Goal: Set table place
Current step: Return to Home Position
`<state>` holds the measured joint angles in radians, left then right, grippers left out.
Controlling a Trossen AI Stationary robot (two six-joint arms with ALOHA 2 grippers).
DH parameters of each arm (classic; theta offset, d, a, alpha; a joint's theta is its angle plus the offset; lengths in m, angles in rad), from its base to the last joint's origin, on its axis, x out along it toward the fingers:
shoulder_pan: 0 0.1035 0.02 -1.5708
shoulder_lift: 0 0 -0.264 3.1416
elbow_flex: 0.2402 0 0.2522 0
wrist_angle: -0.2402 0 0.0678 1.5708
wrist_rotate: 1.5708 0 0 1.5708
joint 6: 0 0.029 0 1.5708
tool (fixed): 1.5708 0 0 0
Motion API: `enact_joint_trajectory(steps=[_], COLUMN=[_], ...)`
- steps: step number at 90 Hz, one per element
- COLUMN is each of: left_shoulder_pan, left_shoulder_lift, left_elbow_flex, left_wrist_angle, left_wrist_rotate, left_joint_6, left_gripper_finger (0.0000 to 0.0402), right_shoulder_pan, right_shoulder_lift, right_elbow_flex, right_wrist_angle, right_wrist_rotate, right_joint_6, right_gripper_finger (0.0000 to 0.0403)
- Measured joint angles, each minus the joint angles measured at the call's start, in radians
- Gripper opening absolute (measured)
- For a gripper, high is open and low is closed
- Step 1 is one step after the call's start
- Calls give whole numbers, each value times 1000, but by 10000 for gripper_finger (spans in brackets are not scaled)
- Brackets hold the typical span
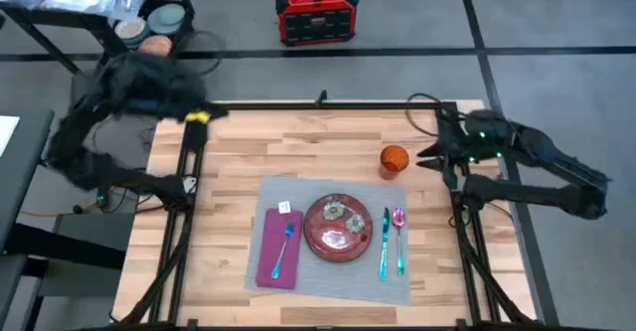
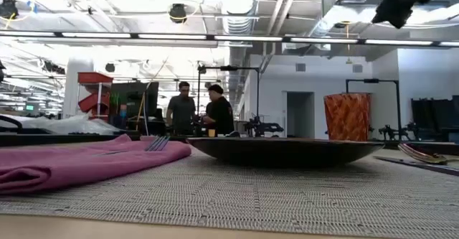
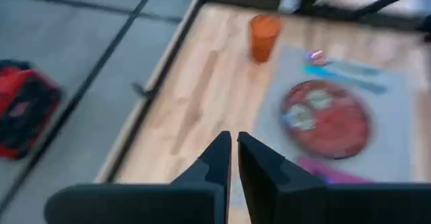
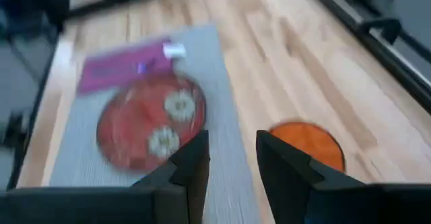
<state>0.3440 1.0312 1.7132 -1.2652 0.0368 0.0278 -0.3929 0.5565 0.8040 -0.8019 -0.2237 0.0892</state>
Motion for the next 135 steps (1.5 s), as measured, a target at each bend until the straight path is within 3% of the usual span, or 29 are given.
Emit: enact_joint_trajectory(steps=[8,17,32,42,50,62,73,103,122,135], left_shoulder_pan=[-45,-101,-214,-270,-295,-286,-243,-179,-179,-179], left_shoulder_lift=[-180,-341,-493,-538,-552,-562,-582,-790,-1031,-1013], left_elbow_flex=[-313,-656,-1142,-1388,-1525,-1586,-1546,-1482,-1532,-1582], left_wrist_angle=[259,570,984,1293,1461,1481,1395,997,871,873], left_wrist_rotate=[12,16,36,-2,-62,-96,-99,-98,-177,-197], left_joint_6=[-92,-210,-416,-528,-561,-495,-347,-267,-270,-296], left_gripper_finger=[4,1,0,0,0,0,0,0,0,0], right_shoulder_pan=[21,65,195,301,368,425,408,371,371,371], right_shoulder_lift=[-40,-37,-11,-16,-26,-44,-122,-553,-512,-522], right_elbow_flex=[-139,-287,-476,-559,-596,-633,-637,-652,-695,-694], right_wrist_angle=[188,420,812,988,1024,1010,824,440,461,449], right_wrist_rotate=[-19,-113,-140,-45,58,163,202,232,256,260], right_joint_6=[96,218,408,456,439,354,273,224,199,174], right_gripper_finger=[111,111,111,111,111,109,101,95,95,95])
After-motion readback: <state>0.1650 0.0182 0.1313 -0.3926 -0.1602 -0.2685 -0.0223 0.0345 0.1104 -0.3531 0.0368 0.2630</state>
